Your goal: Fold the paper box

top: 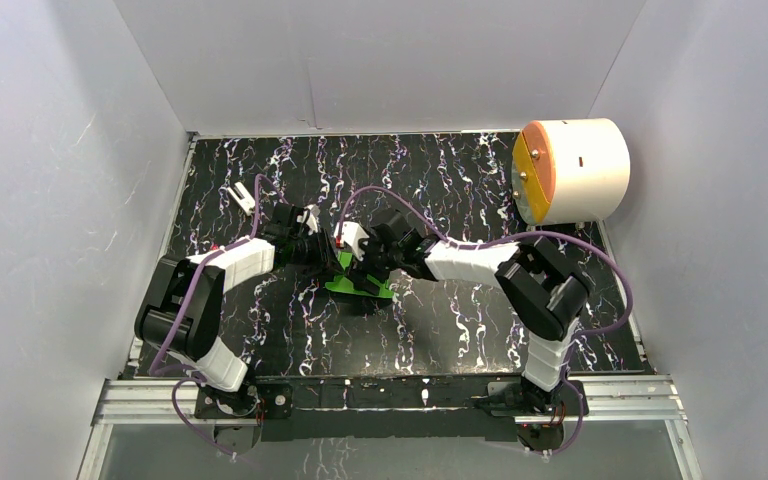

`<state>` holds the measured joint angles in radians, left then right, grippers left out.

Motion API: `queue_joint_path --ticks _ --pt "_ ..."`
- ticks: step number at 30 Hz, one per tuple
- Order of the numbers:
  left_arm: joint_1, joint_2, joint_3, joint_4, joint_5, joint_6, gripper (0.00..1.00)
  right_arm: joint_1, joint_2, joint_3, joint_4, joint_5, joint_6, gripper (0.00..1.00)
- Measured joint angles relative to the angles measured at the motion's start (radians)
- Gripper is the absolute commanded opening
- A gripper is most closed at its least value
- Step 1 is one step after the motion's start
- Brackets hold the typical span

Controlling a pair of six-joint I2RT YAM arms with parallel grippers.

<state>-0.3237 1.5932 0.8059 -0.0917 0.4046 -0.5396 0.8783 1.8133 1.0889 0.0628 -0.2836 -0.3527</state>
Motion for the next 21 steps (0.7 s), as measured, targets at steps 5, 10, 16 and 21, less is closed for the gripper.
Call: queue_joint_path --ticks 5,10,16,21 --pt "0.000 0.000 0.000 -0.003 0.001 0.002 0.31 0.001 0.021 0.000 0.018 0.002 -0.026 0.81" --pt "0.000 0.001 0.000 -0.003 0.004 0.002 0.31 0.005 0.027 0.000 0.025 0.007 -0.042 0.81" --pt "0.002 0.002 0.000 0.000 0.002 0.005 0.31 0.016 0.038 0.000 0.048 0.033 -0.047 0.78" --pt "0.003 0.006 0.000 0.001 0.000 0.007 0.30 0.029 0.056 0.000 0.068 0.077 -0.064 0.78"
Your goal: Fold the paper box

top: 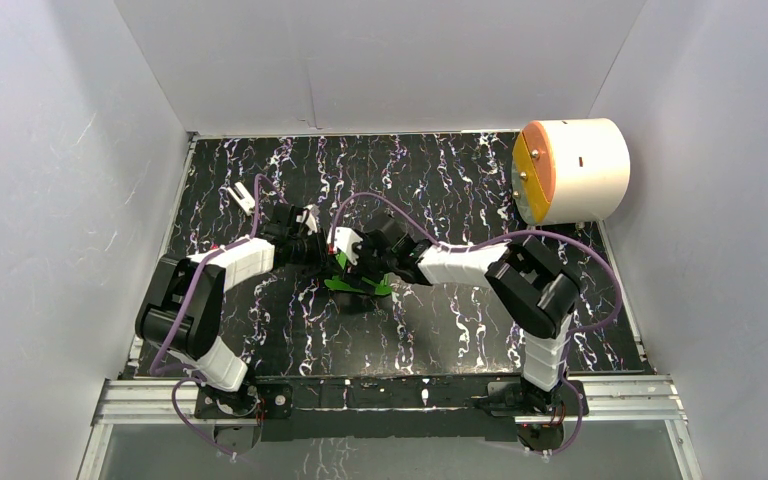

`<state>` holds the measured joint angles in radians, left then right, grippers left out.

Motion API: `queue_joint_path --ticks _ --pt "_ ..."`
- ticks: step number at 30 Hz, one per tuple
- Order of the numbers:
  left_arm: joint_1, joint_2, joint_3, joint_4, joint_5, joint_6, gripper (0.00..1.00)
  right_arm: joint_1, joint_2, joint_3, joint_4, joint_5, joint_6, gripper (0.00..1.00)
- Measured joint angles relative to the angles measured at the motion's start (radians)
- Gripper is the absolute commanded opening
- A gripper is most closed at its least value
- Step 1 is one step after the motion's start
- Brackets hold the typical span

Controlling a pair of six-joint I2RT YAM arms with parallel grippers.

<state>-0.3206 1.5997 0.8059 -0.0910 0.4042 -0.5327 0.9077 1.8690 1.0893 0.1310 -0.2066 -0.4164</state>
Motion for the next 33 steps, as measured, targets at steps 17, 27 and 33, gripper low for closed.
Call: queue_joint_path --ticks 17,27,33 --pt "0.009 0.028 0.026 0.007 0.006 0.013 0.27 0.045 0.036 -0.001 0.071 0.180 -0.062 0.54" --pt "0.011 0.033 0.029 0.011 0.013 0.019 0.27 0.092 0.038 -0.045 0.157 0.295 -0.074 0.33" --pt "0.013 0.034 0.029 0.014 0.015 0.020 0.26 0.107 0.038 -0.057 0.178 0.336 -0.084 0.29"
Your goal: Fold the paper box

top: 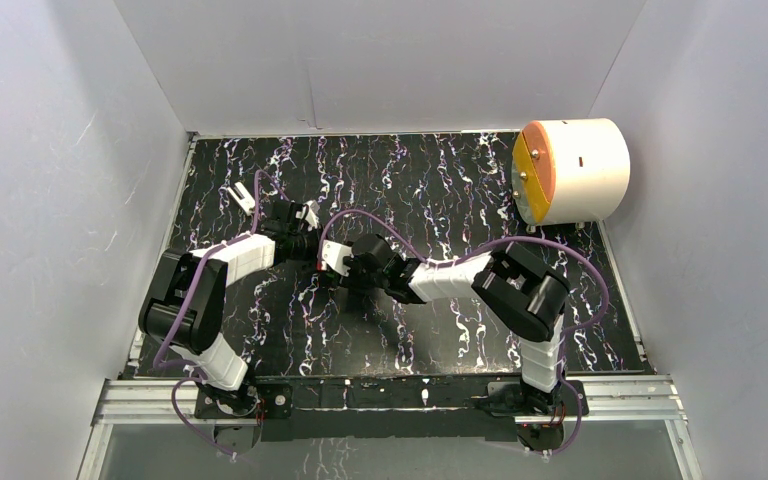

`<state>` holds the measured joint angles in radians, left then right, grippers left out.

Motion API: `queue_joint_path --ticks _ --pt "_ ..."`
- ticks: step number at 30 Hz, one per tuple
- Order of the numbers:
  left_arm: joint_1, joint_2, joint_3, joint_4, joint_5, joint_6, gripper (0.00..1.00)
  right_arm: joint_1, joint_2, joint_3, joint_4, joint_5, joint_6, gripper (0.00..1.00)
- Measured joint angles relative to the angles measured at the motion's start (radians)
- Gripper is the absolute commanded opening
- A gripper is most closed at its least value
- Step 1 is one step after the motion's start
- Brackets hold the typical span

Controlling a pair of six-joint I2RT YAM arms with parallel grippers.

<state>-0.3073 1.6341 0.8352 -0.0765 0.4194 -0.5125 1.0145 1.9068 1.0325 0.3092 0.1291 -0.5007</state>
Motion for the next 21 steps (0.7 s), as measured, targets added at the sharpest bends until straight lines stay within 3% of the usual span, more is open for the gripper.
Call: queue_joint_path --ticks 8,21 --pt "-0.005 -0.003 0.000 -0.012 0.007 -0.001 0.36 0.000 -0.010 0.000 -0.017 0.003 0.008 0.39" --pt "-0.014 -0.163 0.074 -0.120 -0.103 0.026 0.48 -0.023 -0.174 -0.002 -0.214 -0.004 0.098 0.69"
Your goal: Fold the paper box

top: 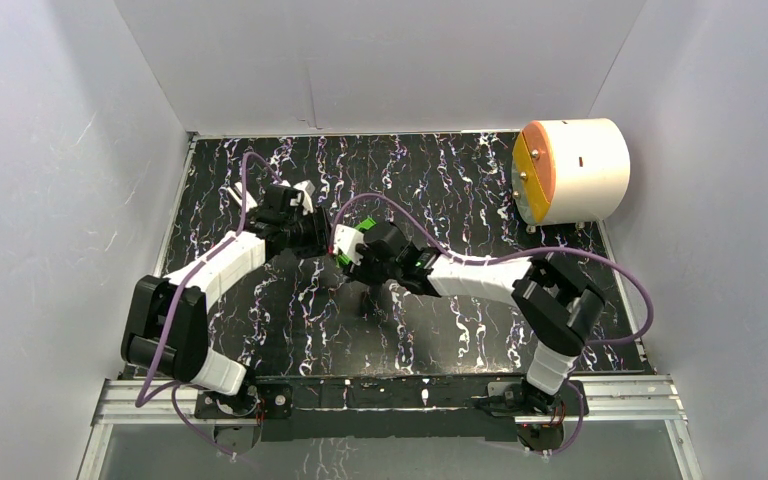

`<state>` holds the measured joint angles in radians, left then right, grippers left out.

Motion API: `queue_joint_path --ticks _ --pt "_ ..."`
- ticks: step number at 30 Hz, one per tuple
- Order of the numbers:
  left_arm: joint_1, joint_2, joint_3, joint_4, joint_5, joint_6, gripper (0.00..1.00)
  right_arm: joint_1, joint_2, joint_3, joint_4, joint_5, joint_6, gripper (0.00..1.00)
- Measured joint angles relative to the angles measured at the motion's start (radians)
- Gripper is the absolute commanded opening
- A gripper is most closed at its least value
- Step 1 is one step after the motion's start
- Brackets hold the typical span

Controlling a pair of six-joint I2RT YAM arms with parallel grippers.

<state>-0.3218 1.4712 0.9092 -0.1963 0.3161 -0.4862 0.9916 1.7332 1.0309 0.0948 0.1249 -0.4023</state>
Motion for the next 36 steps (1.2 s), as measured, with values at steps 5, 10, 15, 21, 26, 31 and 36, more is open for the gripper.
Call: queue_joint_path --ticks 5,10,15,21,26,31,36 --pt "0.002 0.004 0.027 -0.015 -0.021 0.019 0.53 -0.017 -0.042 -0.014 -0.019 -0.011 0.027 0.79" --pt "0.004 0.104 0.130 -0.045 -0.034 0.059 0.57 -0.096 -0.060 -0.037 -0.025 -0.068 0.113 0.86" --pt "0.005 0.299 0.307 -0.083 -0.044 0.131 0.59 -0.172 -0.076 -0.076 0.006 -0.129 0.197 0.99" --pt "0.006 0.459 0.438 -0.134 -0.045 0.223 0.60 -0.183 -0.086 -0.116 0.029 -0.177 0.179 0.99" --pt "0.006 0.528 0.516 -0.173 -0.037 0.291 0.59 -0.187 -0.090 -0.150 0.092 -0.206 0.089 0.99" --pt "0.006 0.579 0.568 -0.201 0.006 0.343 0.55 -0.187 -0.088 -0.151 0.097 -0.241 -0.027 0.99" --pt "0.011 0.597 0.581 -0.212 0.061 0.374 0.53 -0.185 -0.078 -0.175 0.167 -0.271 -0.172 0.99"
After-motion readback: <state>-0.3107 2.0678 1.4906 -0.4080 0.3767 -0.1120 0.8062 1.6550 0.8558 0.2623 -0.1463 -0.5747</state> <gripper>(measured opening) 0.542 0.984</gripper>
